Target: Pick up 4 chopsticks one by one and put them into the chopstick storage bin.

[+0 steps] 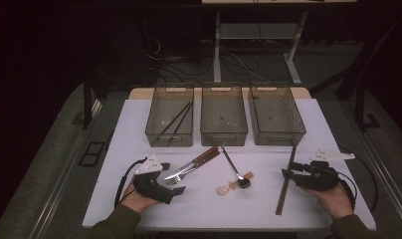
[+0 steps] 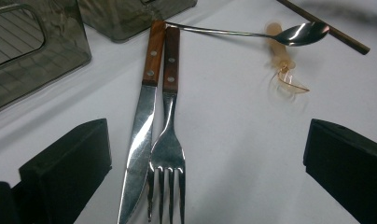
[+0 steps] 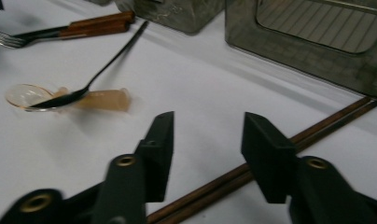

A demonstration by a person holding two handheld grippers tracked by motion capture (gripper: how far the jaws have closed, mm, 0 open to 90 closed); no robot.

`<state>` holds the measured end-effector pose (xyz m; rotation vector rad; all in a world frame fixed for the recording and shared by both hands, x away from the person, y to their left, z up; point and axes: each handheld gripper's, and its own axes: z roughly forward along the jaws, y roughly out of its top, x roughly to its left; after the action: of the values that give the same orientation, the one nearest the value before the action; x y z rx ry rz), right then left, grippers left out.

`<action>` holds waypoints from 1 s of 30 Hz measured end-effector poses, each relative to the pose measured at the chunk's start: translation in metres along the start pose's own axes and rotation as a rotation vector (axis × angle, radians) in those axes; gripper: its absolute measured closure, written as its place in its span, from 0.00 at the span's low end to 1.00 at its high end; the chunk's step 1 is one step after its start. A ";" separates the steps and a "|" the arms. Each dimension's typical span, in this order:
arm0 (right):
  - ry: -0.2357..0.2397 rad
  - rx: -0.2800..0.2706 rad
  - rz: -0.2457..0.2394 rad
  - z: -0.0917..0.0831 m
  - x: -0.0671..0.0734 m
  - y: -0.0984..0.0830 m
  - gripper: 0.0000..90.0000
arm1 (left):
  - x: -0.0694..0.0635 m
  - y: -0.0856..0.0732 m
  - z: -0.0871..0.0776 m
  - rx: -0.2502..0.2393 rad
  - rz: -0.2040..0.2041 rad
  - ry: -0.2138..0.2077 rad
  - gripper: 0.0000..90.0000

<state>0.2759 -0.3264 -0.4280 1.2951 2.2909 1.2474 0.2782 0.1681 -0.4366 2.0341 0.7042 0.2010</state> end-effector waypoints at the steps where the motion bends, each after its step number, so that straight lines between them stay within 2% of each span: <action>1: -0.008 0.005 -0.006 0.001 -0.002 0.001 0.64 | 0.000 0.000 0.000 -0.001 -0.003 -0.001 0.00; 5: -0.078 0.001 0.012 0.006 -0.012 0.007 0.63 | 0.000 -0.001 0.001 0.008 -0.013 0.000 0.00; 8: -0.112 0.017 0.026 0.010 -0.023 0.010 0.64 | 0.000 -0.001 0.002 0.011 -0.009 0.001 0.01; 15: -0.173 0.032 0.065 0.015 -0.044 0.017 0.81 | 0.001 -0.001 0.002 0.017 -0.003 0.000 0.01; 22: -0.213 0.059 0.097 0.023 -0.061 0.022 0.96 | 0.002 -0.001 0.002 0.017 -0.002 -0.001 0.01; 26: -0.249 0.062 0.110 0.027 -0.072 0.021 0.99 | 0.002 -0.001 0.002 0.015 -0.002 0.001 0.01; 28: -0.252 0.058 0.132 0.027 -0.078 0.021 0.99 | 0.002 -0.001 0.002 0.012 -0.016 0.002 0.01; 30: -0.259 0.058 0.140 0.028 -0.083 0.021 0.99 | 0.002 -0.001 0.003 0.020 -0.006 -0.001 0.01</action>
<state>0.3517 -0.3708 -0.4454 1.5606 2.0993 0.9913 0.2806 0.1680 -0.4394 2.0501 0.7144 0.1902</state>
